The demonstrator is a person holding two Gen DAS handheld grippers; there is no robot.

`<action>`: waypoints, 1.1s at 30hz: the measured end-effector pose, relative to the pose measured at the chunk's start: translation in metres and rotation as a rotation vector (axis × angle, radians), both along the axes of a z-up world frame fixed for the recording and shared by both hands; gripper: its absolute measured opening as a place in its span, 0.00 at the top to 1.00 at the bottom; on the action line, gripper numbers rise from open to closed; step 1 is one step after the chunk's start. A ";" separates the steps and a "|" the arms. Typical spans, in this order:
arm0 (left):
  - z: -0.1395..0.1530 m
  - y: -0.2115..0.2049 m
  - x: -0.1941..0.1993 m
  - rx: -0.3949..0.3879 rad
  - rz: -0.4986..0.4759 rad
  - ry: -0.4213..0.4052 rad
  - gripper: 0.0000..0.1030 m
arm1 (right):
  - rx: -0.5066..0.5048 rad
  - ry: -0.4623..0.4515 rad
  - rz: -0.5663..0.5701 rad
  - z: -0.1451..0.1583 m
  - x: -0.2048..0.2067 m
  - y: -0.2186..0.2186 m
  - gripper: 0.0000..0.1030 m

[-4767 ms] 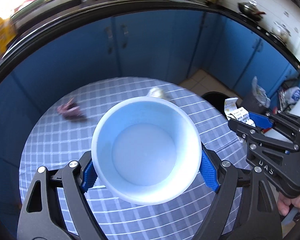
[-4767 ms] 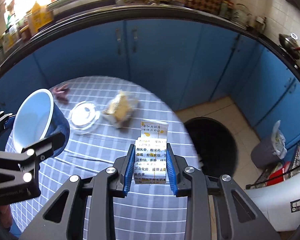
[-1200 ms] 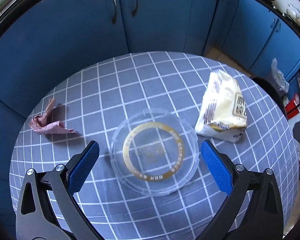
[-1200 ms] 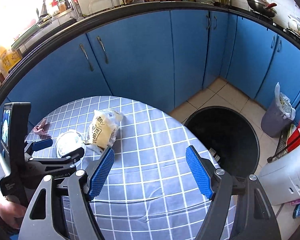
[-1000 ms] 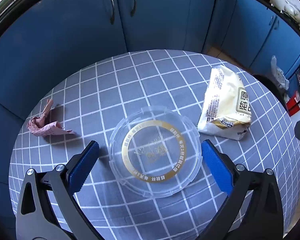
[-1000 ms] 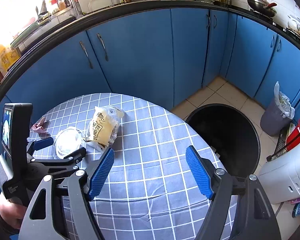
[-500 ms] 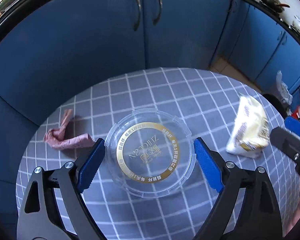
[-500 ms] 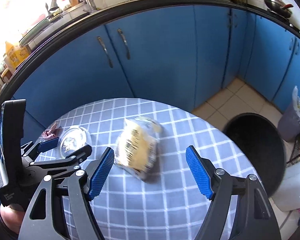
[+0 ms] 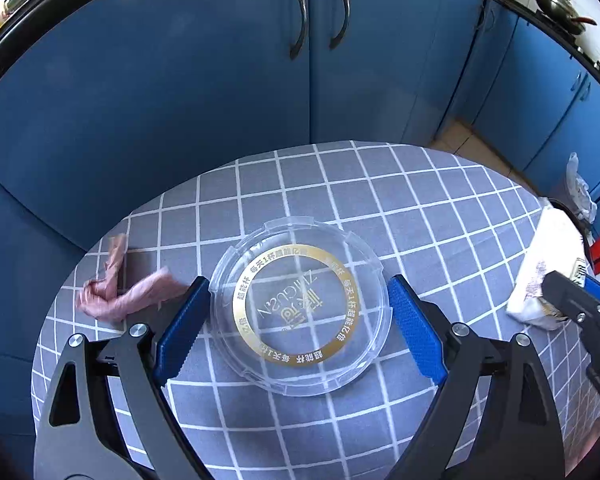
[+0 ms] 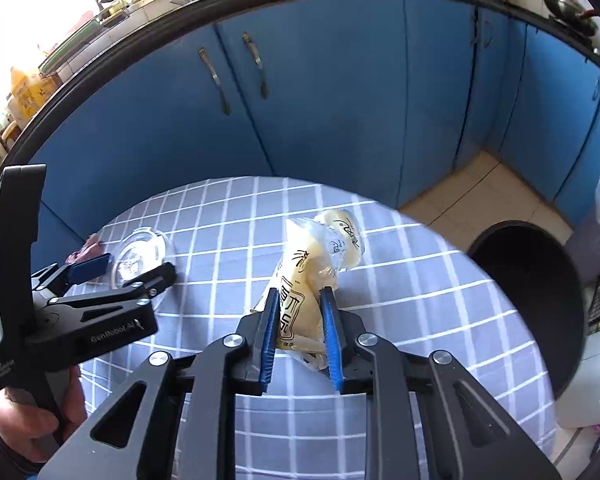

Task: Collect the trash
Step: 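Carry the bread bag over the bin and open the right tool while the left tool carries the lid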

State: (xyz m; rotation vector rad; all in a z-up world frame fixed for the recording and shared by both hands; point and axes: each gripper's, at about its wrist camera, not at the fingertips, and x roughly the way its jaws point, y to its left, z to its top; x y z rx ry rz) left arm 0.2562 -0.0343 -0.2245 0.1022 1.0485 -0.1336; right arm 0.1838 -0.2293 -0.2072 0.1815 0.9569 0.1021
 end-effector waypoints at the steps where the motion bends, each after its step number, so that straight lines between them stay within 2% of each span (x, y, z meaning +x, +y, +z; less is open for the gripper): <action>1: 0.003 -0.006 -0.002 0.001 0.000 -0.002 0.15 | -0.008 0.002 -0.010 0.001 -0.001 -0.005 0.80; 10: 0.017 -0.059 -0.018 -0.012 -0.081 -0.015 0.15 | -0.055 0.009 -0.107 0.009 -0.017 -0.062 0.80; 24: 0.032 -0.167 -0.037 -0.042 -0.241 -0.022 0.15 | -0.052 0.002 -0.186 0.021 -0.039 -0.136 0.80; 33: 0.039 -0.218 -0.036 -0.041 -0.292 -0.022 0.15 | -0.031 0.000 -0.222 0.025 -0.043 -0.174 0.80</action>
